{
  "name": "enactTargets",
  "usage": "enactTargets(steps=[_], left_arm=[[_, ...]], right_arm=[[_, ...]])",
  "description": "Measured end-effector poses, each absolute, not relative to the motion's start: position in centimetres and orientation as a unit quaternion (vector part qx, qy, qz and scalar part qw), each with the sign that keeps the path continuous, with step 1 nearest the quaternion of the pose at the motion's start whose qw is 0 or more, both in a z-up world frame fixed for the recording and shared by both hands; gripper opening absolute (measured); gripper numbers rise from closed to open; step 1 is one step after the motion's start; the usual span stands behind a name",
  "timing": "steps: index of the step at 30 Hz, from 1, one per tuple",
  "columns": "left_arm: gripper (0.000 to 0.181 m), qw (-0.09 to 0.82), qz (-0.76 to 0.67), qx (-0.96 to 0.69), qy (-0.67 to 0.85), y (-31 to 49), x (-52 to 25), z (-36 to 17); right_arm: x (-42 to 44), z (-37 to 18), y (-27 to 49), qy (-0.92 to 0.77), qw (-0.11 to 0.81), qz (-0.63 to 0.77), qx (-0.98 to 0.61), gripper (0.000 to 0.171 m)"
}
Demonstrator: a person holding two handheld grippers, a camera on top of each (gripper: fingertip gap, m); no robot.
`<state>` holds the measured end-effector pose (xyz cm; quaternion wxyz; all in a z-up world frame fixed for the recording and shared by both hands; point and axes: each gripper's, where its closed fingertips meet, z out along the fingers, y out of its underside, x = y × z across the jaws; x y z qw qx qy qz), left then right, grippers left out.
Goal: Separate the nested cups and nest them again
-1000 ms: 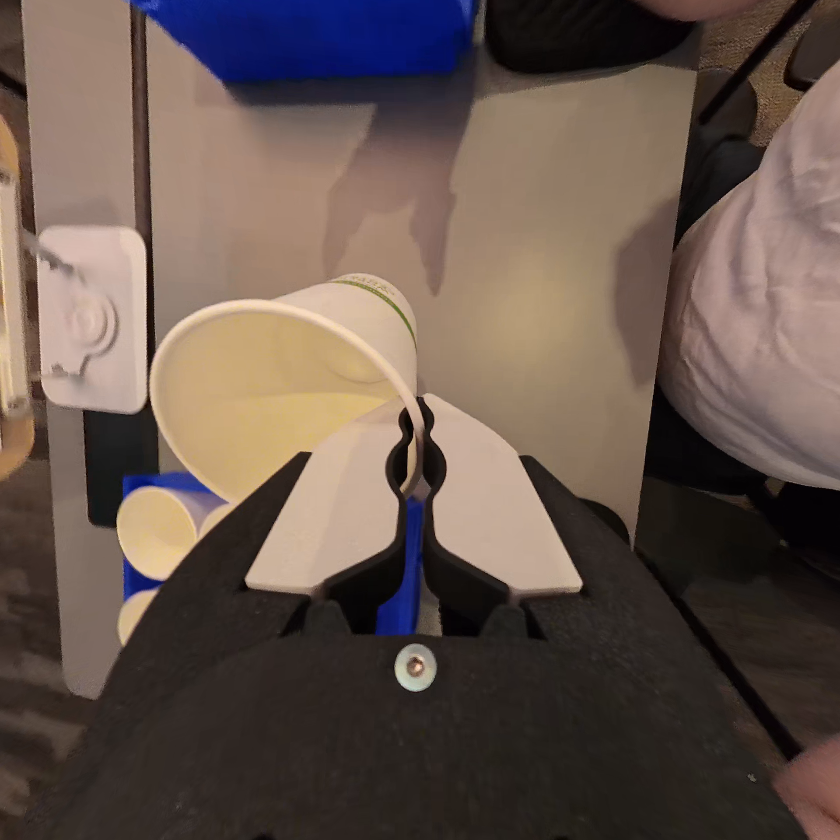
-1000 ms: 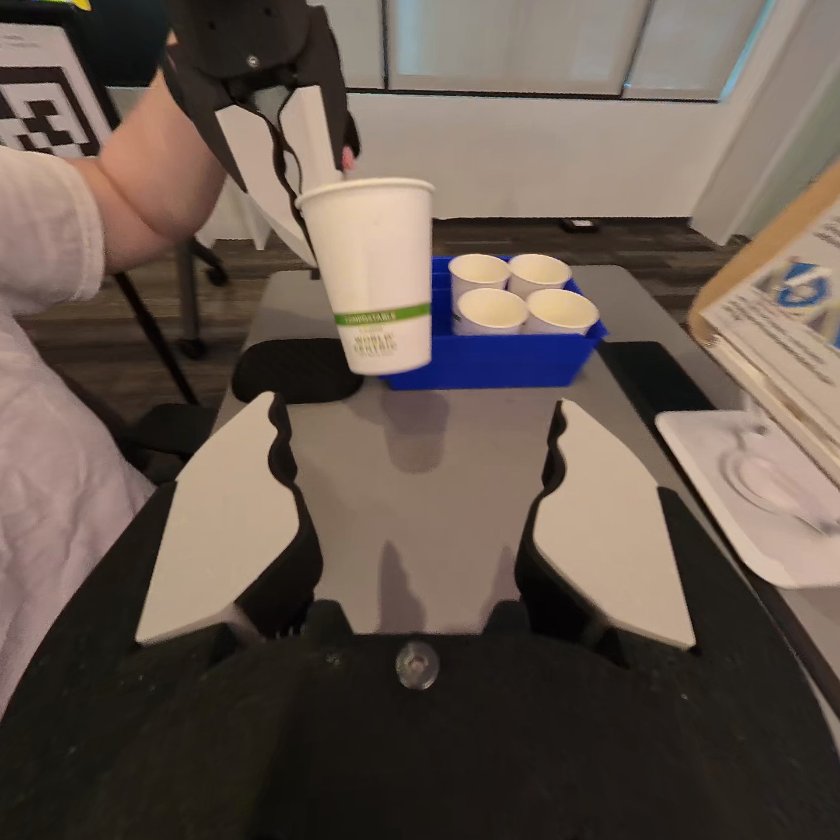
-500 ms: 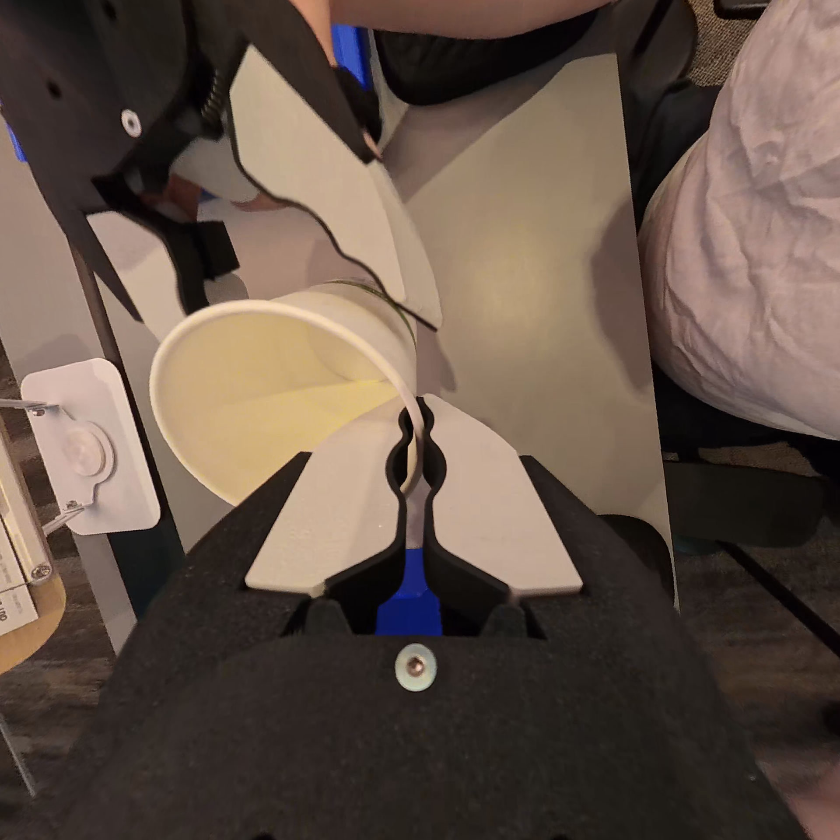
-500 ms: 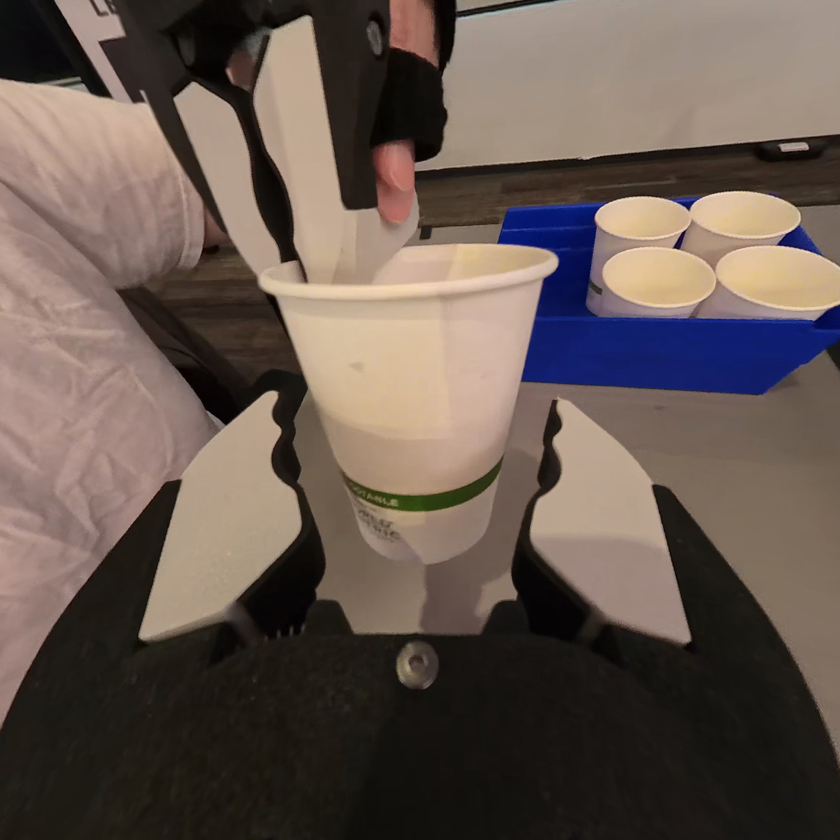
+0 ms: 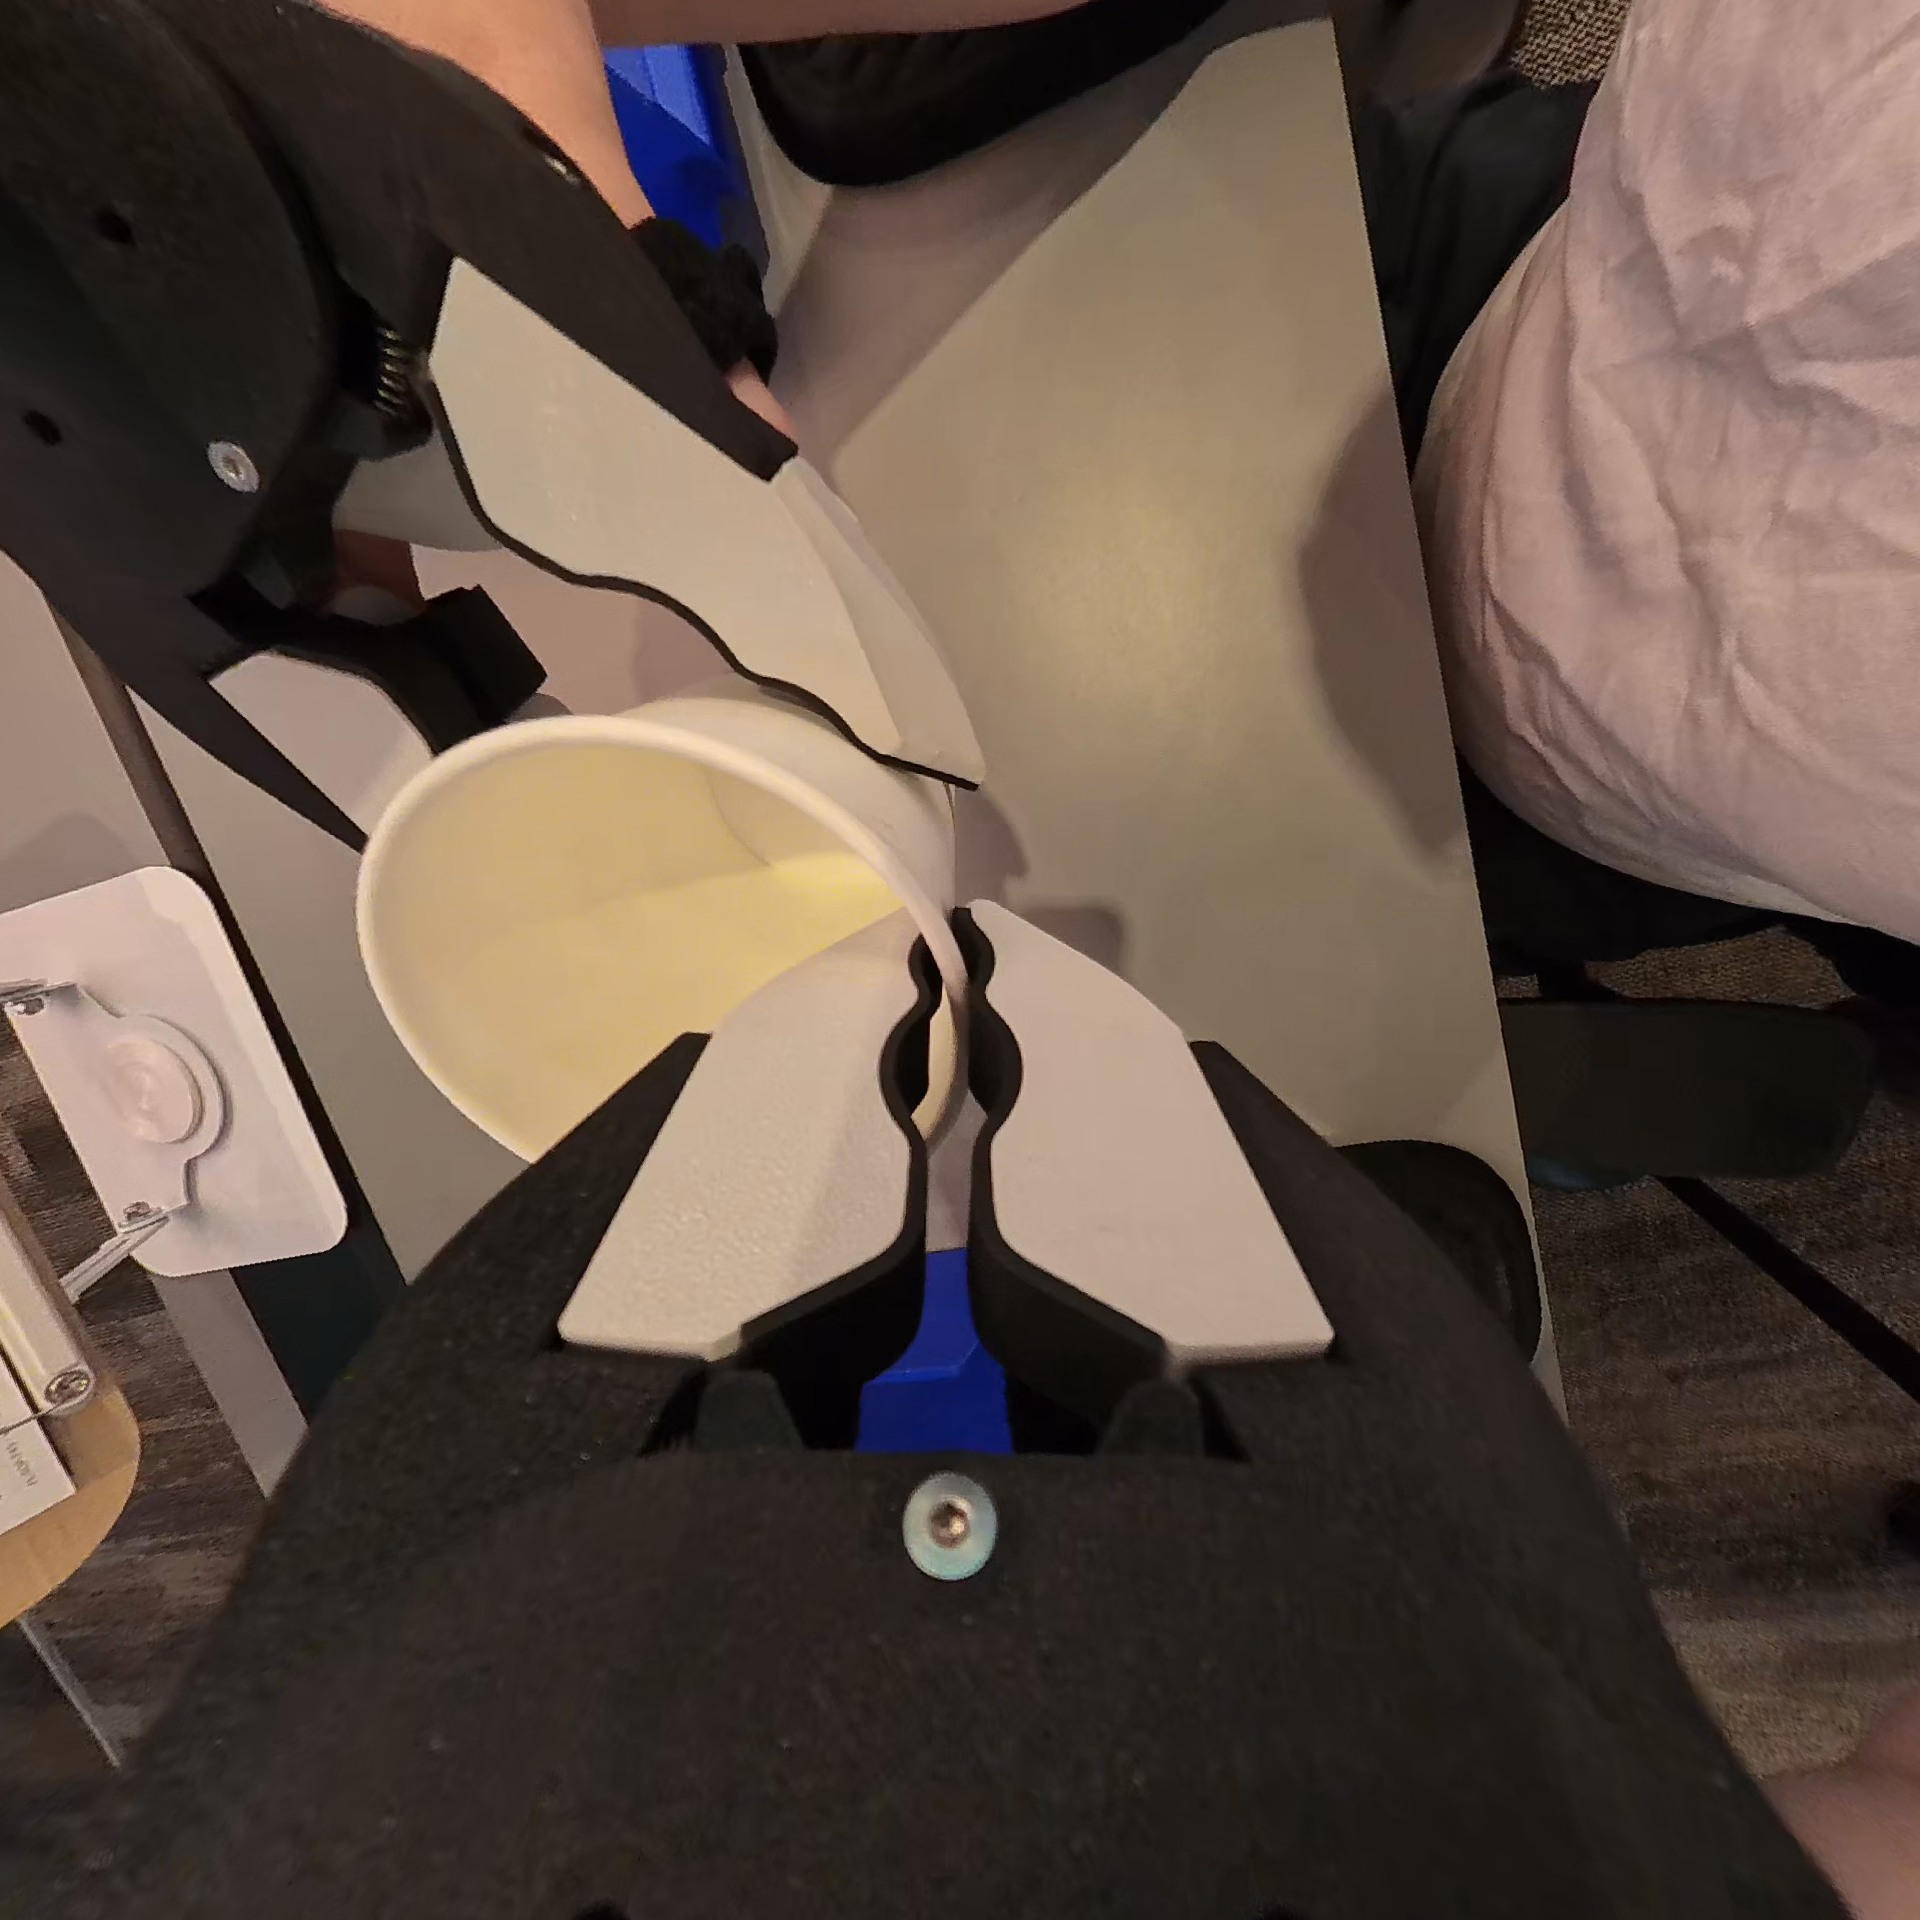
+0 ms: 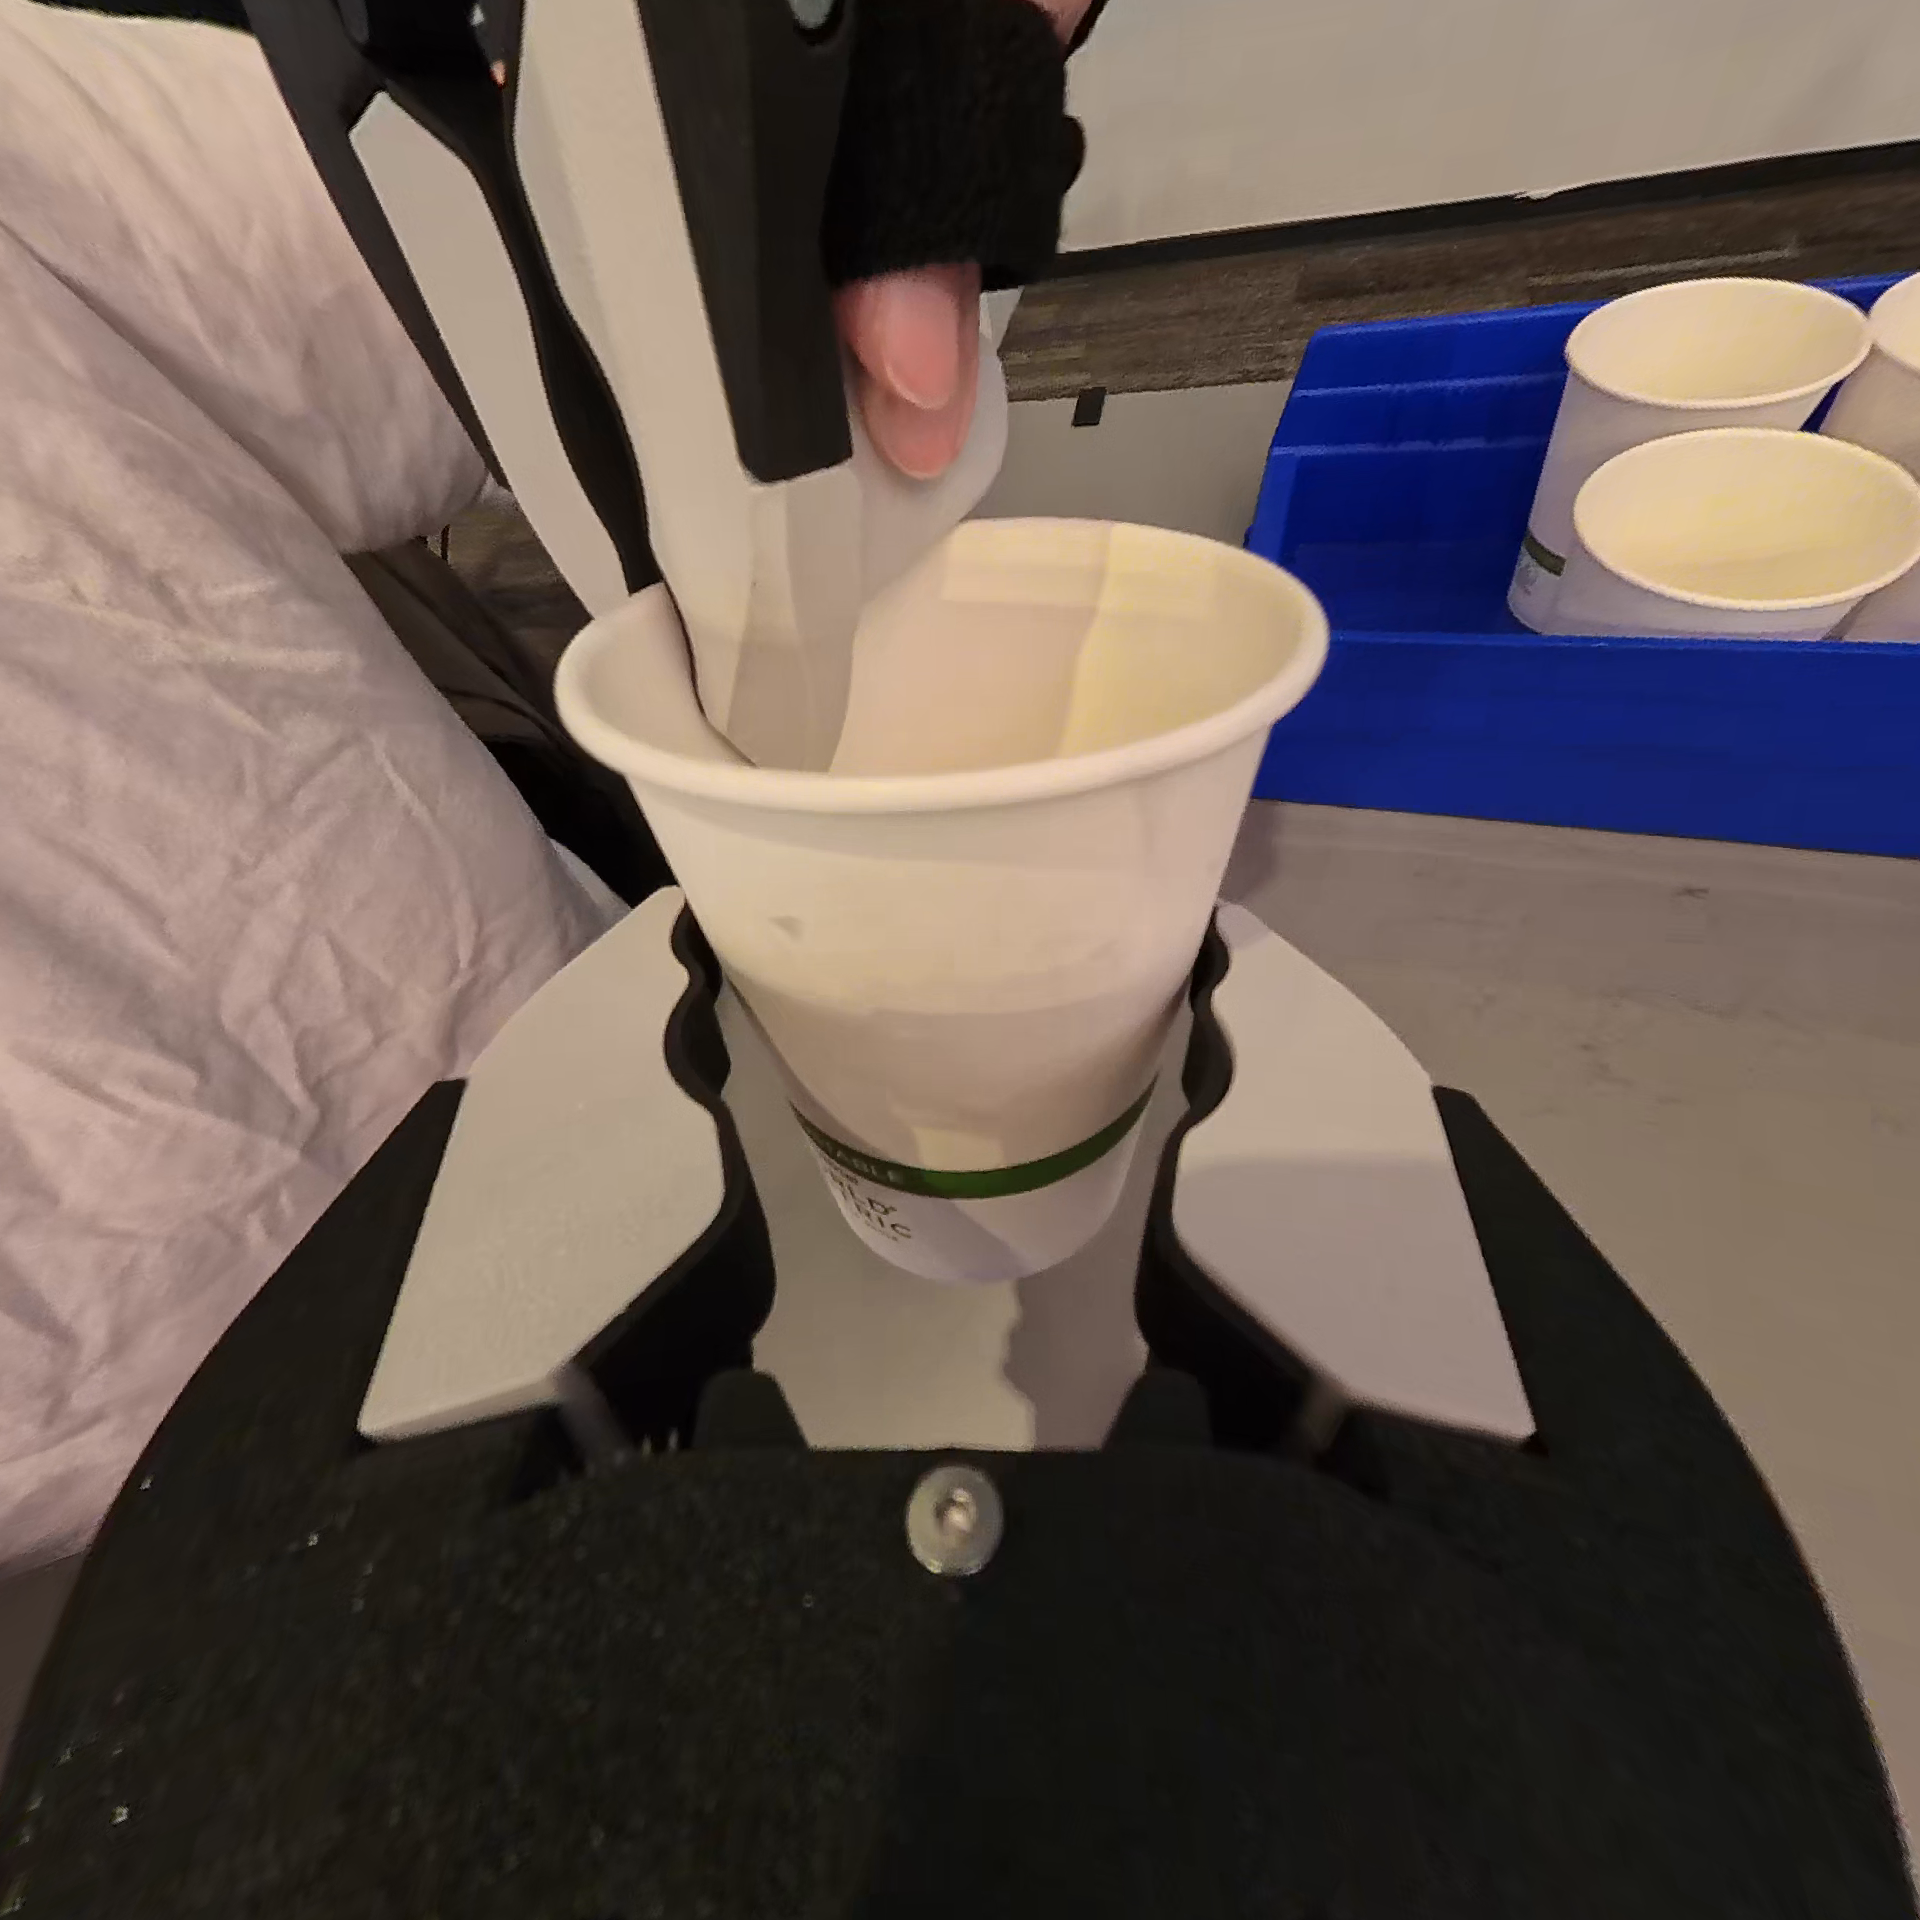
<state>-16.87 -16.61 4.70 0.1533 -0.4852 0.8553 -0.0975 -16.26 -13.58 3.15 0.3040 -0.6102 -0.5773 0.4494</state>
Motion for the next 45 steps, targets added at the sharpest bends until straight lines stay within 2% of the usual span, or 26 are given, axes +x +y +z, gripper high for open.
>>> enactTargets(steps=[5, 11, 15, 19, 23, 25, 30, 45], left_arm=[[0.002, 0.161, -0.104, -0.496, 0.847, -16.5, -16.8, 4.8], [0.027, 0.243, -0.143, -0.516, 0.809, -15.7, -15.9, 7.8], [0.029, 0.332, -0.146, -0.533, 0.765, -13.9, -16.4, 10.5], [0.026, 0.361, -0.167, -0.564, 0.724, -13.2, -18.5, 11.2], [0.024, 0.369, -0.160, -0.584, 0.705, -13.1, -20.6, 10.0], [0.024, 0.370, -0.151, -0.590, 0.702, -13.0, -21.3, 9.5], [0.023, 0.369, -0.149, -0.593, 0.701, -13.5, -22.0, 9.1], [0.021, 0.361, -0.143, -0.583, 0.714, -14.2, -21.8, 8.6]], right_arm=[[-16.3, 3.0, -13.5, -0.584, 0.302, 0.441, -0.611, 0.085], [-15.7, 3.2, -12.2, -0.566, 0.321, 0.434, -0.623, 0.084], [-13.7, 3.7, -10.6, -0.541, 0.339, 0.424, -0.642, 0.084], [-7.2, 6.6, -7.4, -0.472, 0.432, 0.380, -0.668, 0.084], [5.7, 10.0, -2.0, -0.278, 0.598, 0.276, -0.700, 0.084], [12.0, 9.9, -0.7, -0.190, 0.644, 0.231, -0.704, 0.084], [20.0, 4.7, 0.9, -0.097, 0.626, 0.163, -0.756, 0.085], [20.6, -1.3, 2.3, -0.105, 0.562, 0.153, -0.806, 0.085]])
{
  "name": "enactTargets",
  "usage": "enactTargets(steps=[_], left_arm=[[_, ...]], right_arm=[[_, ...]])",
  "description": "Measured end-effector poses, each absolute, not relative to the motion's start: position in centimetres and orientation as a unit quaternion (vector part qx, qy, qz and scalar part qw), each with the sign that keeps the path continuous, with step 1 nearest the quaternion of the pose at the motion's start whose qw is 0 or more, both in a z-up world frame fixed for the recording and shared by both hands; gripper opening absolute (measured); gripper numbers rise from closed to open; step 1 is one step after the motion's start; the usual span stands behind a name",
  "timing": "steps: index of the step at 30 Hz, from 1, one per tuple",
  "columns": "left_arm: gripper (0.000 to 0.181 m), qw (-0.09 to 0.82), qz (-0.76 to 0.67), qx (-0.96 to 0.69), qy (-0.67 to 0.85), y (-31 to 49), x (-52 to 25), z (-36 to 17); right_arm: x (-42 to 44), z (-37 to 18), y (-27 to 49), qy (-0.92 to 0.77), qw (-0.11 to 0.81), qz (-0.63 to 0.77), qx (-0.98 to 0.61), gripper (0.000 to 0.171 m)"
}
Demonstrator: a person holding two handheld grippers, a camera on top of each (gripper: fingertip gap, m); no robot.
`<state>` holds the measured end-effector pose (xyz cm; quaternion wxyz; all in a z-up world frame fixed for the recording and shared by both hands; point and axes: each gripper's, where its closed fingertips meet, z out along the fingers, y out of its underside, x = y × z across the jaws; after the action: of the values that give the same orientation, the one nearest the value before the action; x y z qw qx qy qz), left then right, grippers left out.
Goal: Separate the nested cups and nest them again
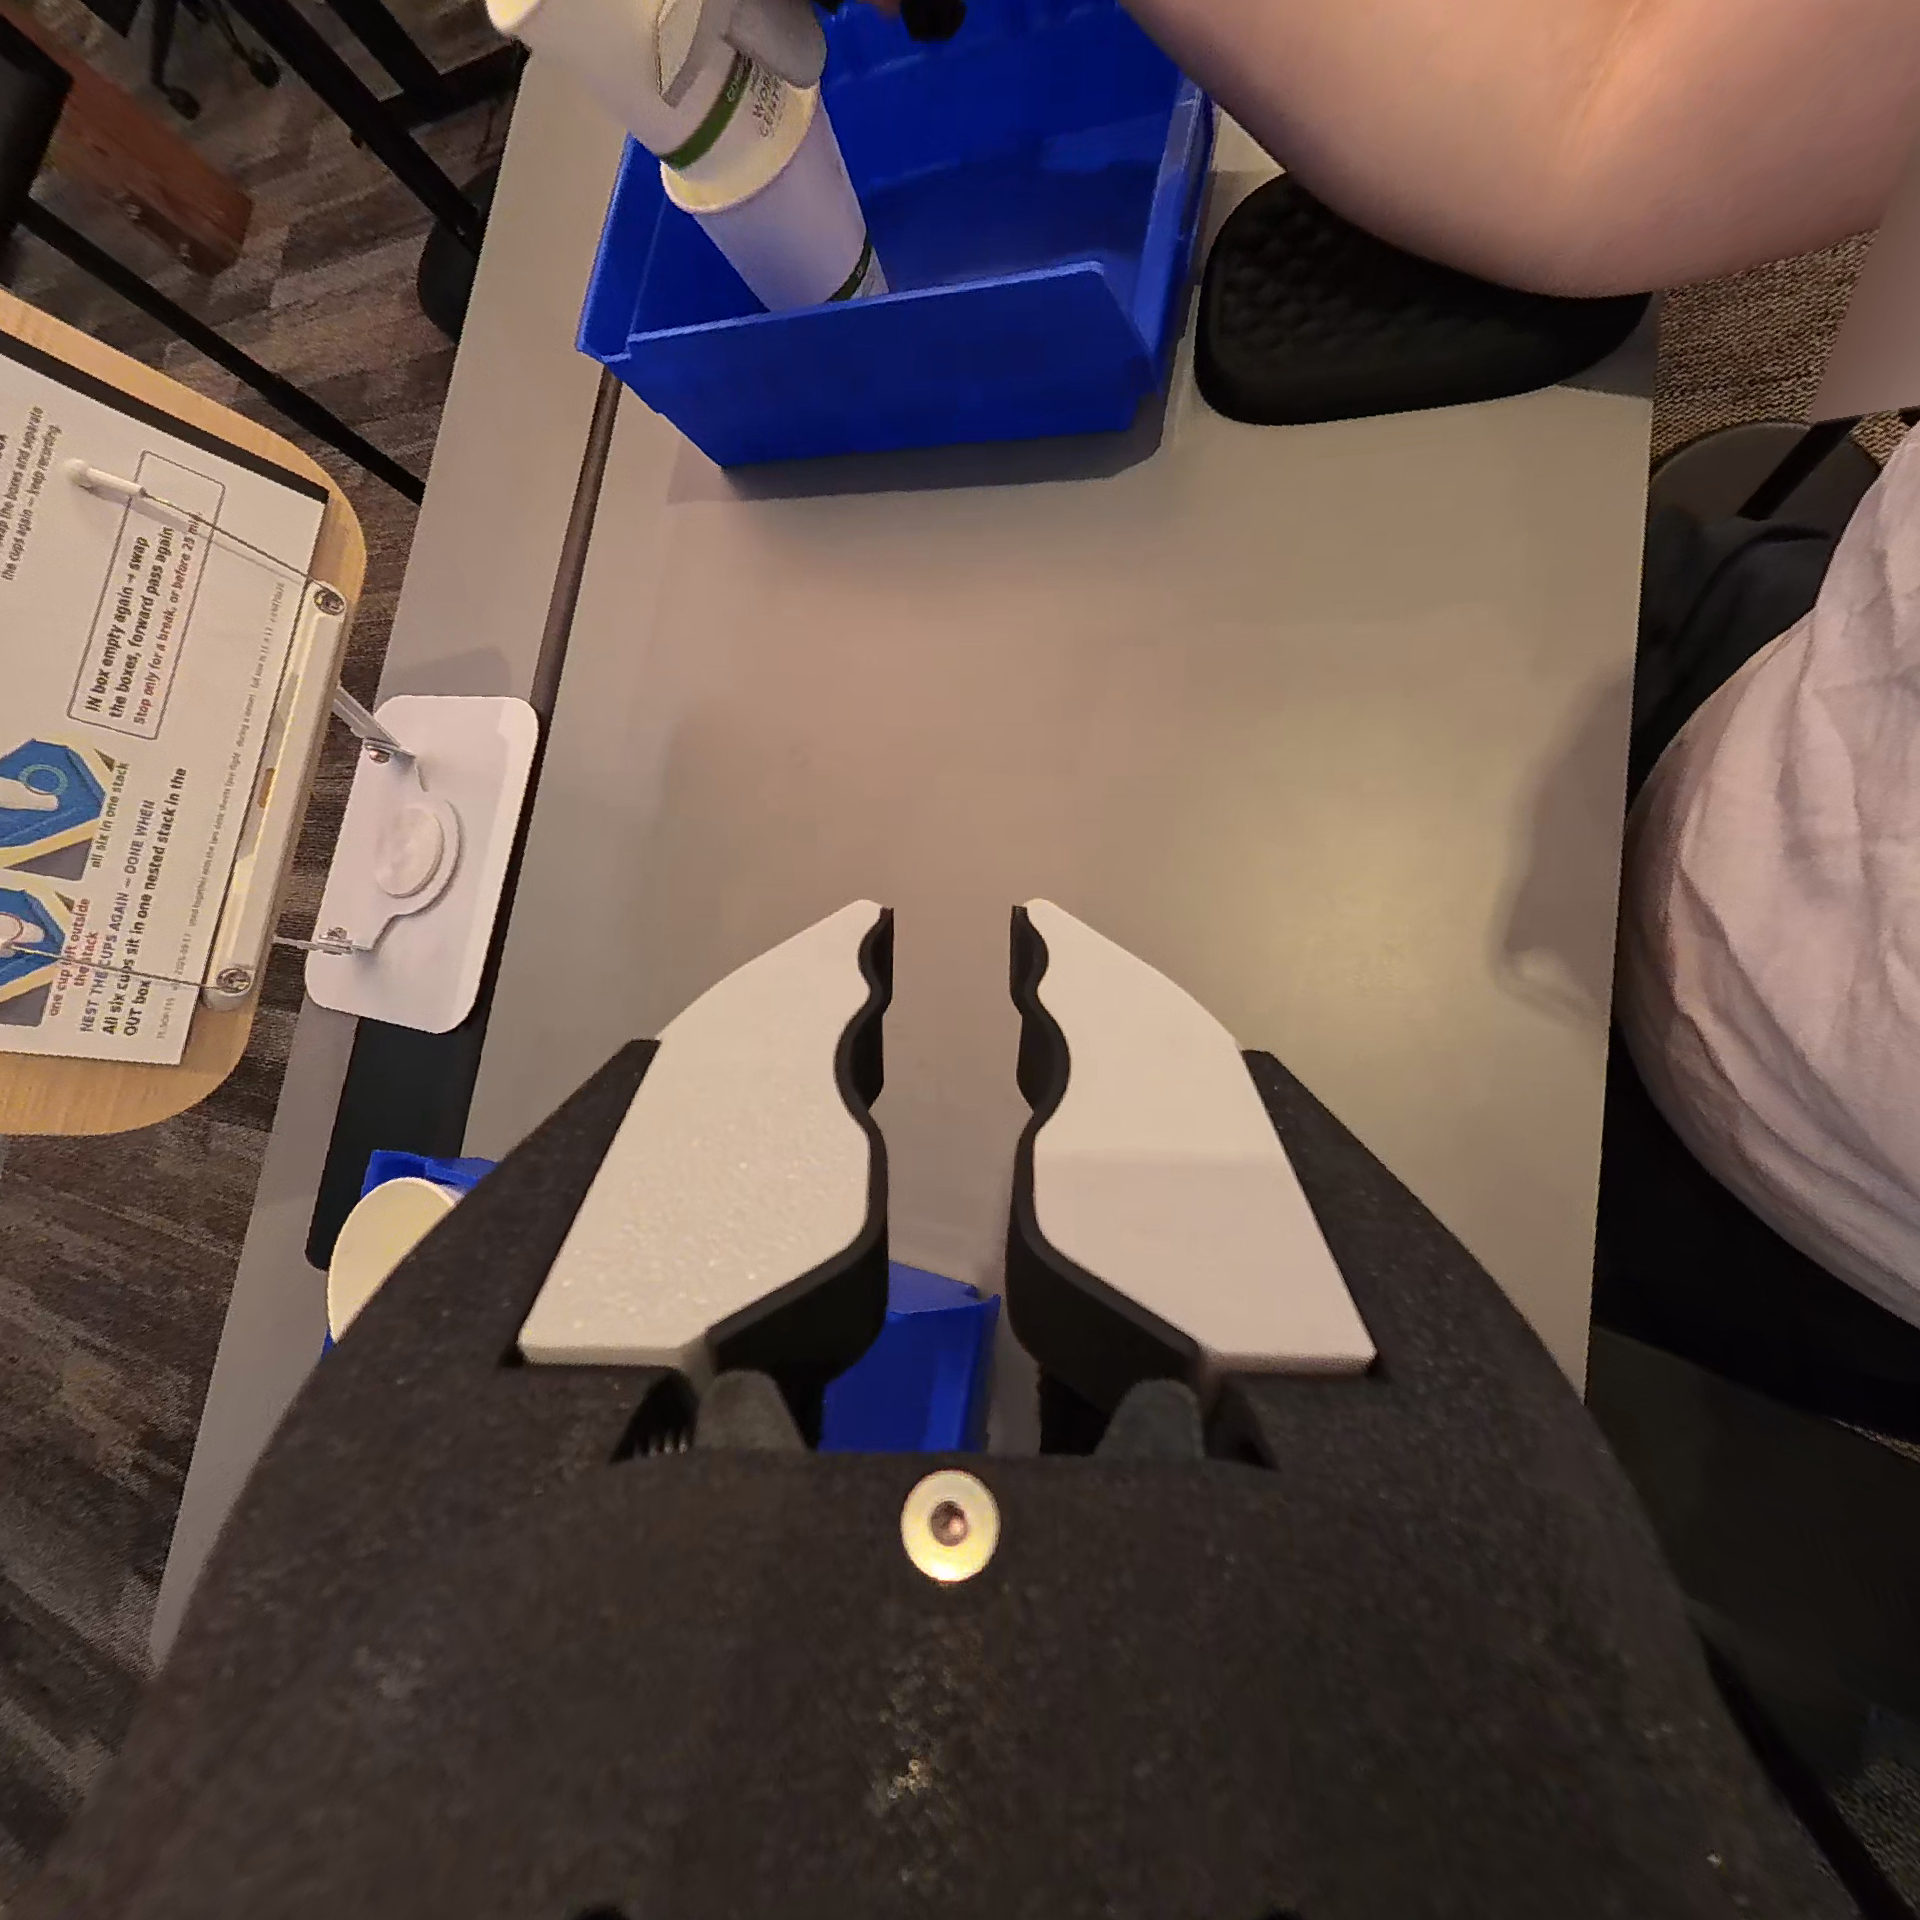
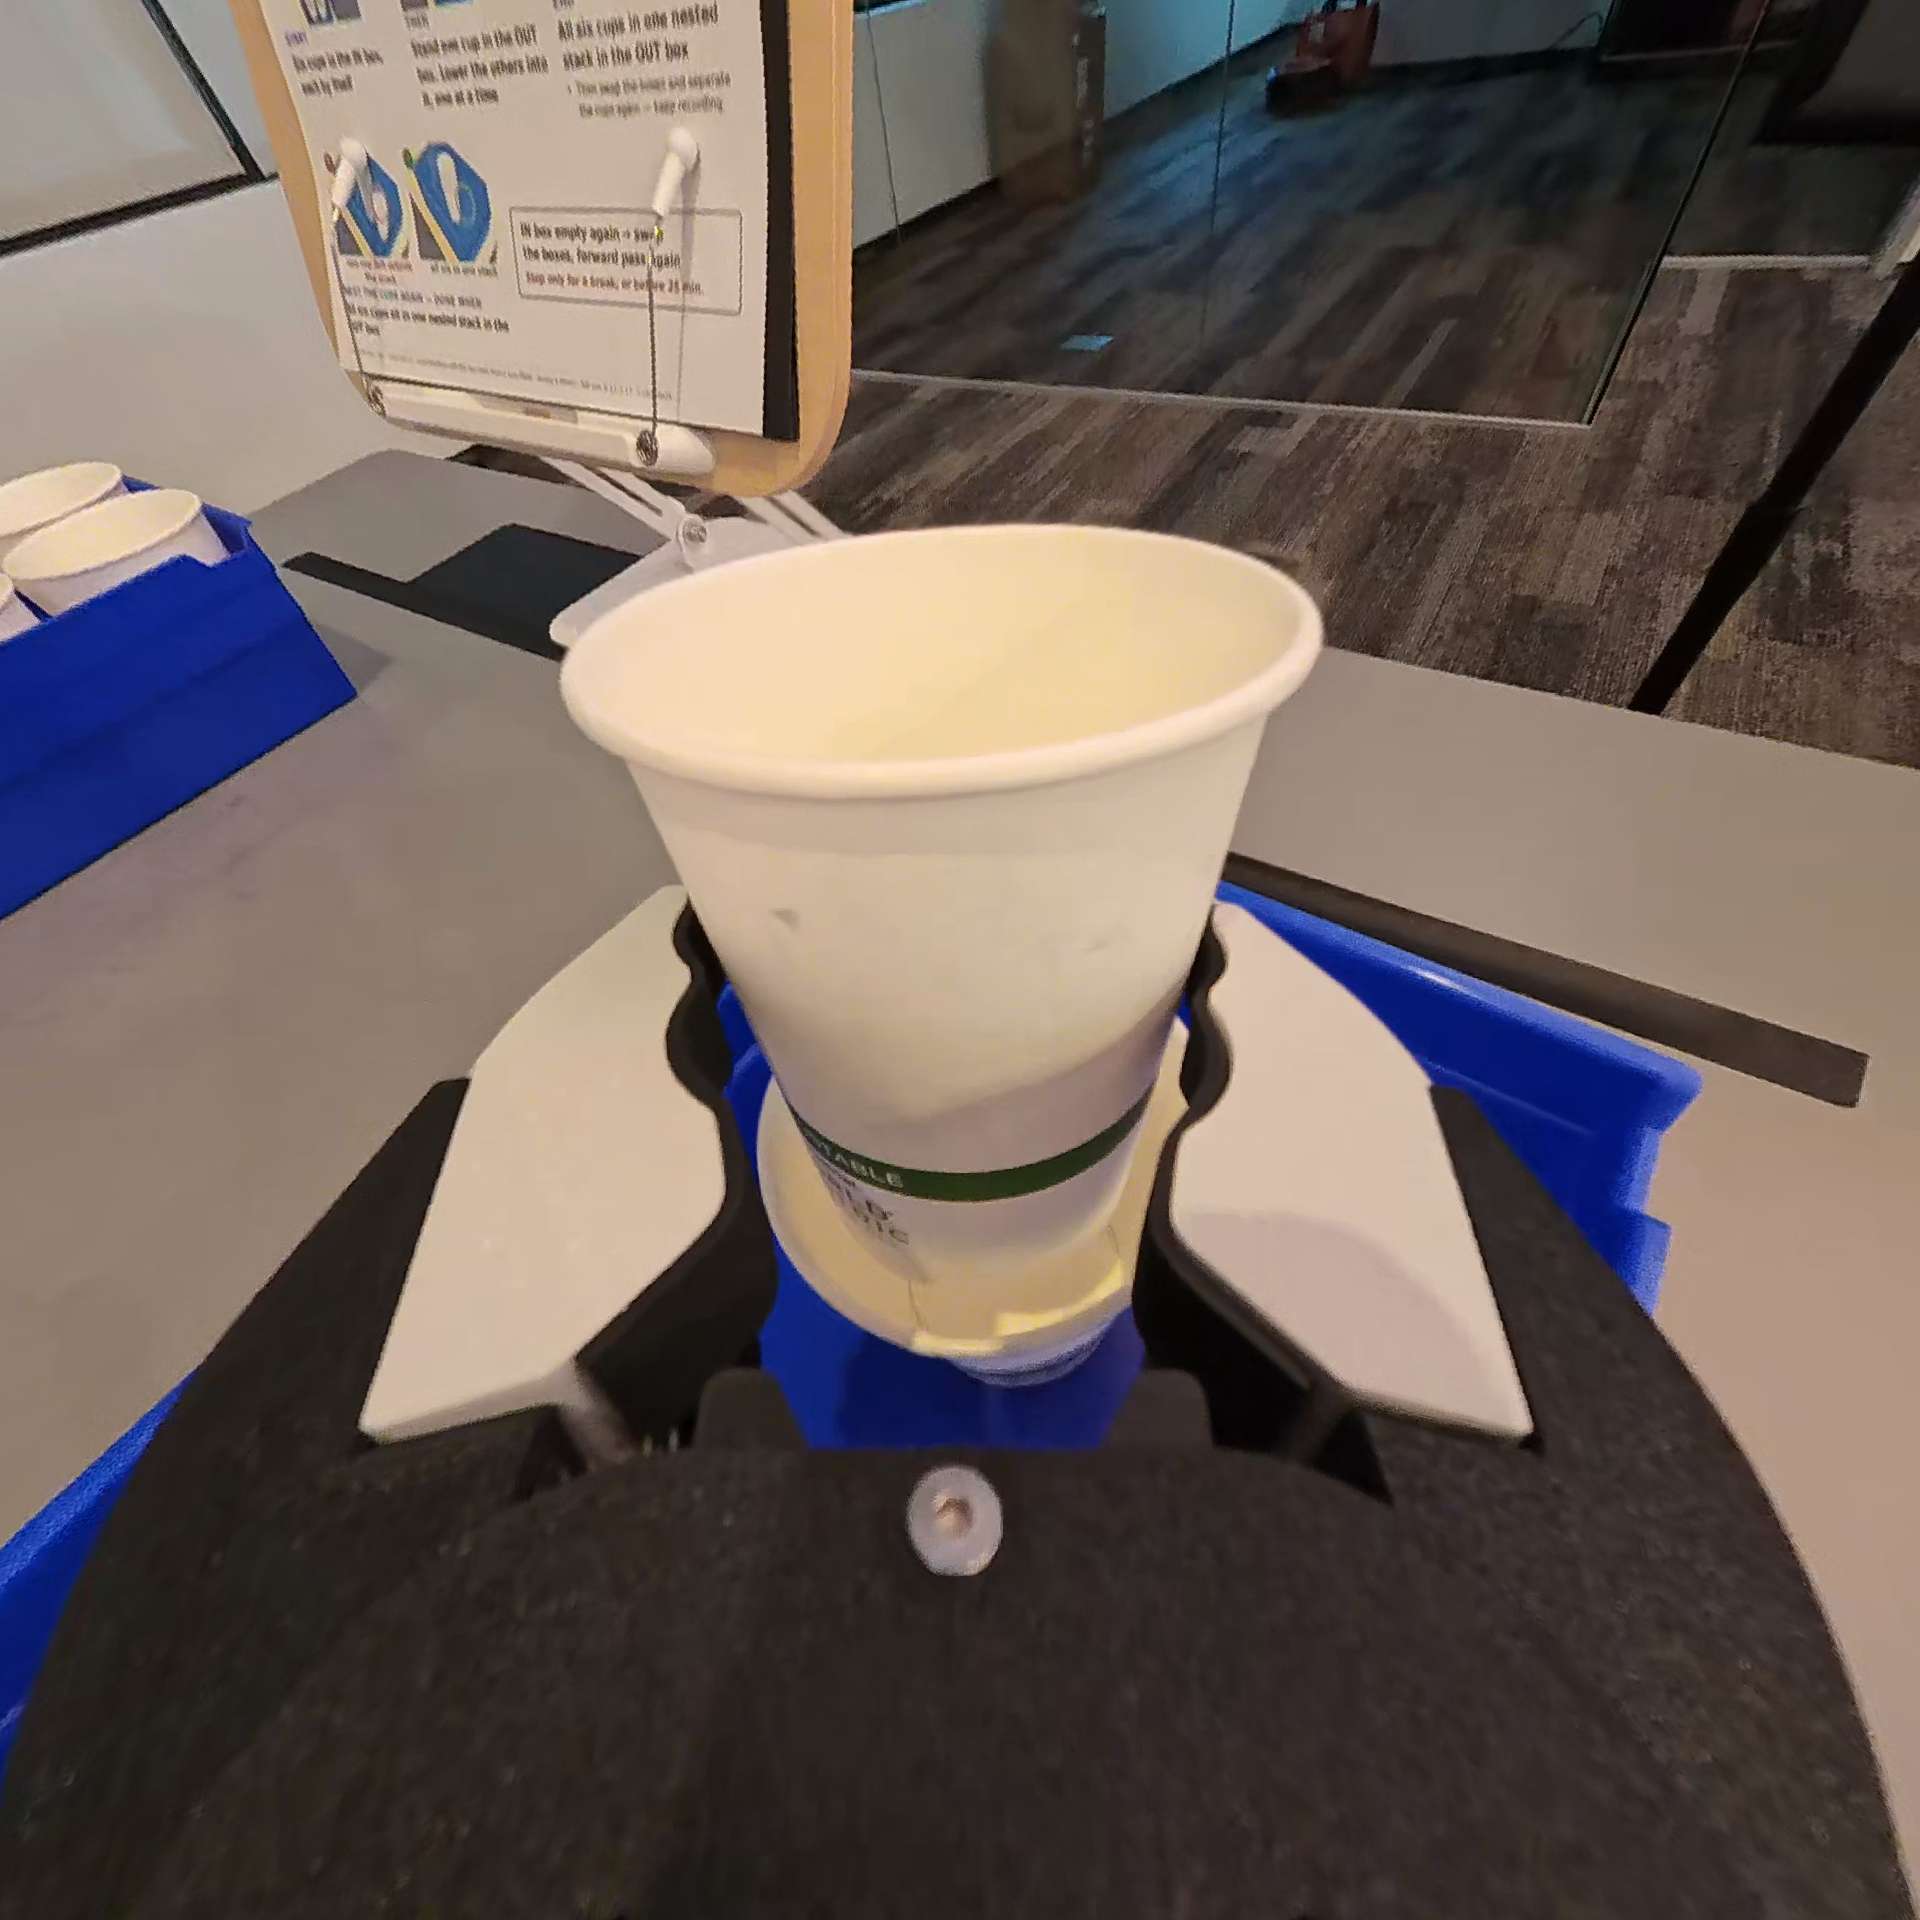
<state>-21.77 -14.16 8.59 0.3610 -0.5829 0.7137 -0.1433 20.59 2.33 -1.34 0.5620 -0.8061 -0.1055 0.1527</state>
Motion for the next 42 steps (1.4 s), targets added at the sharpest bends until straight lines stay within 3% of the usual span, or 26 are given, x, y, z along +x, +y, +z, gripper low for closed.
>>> enactTargets(steps=[21, 32, 37, 42], left_arm=[[0.021, 0.357, -0.135, -0.581, 0.719, -14.3, -21.7, 8.7], [0.021, 0.376, -0.055, -0.639, 0.668, -9.3, -26.1, 9.1], [0.025, 0.330, 0.051, -0.717, 0.612, -2.9, -32.9, 6.0], [0.027, 0.284, 0.070, -0.730, 0.618, 0.8, -35.7, 1.4]], right_arm=[[21.6, -3.6, -0.1, -0.118, 0.447, 0.097, -0.882, 0.090], [20.8, 1.4, -2.9, -0.149, 0.472, 0.053, -0.867, 0.091], [19.9, 4.1, -4.1, -0.168, 0.498, 0.036, -0.850, 0.091], [18.8, 4.7, -4.2, -0.185, 0.504, 0.043, -0.842, 0.090]])
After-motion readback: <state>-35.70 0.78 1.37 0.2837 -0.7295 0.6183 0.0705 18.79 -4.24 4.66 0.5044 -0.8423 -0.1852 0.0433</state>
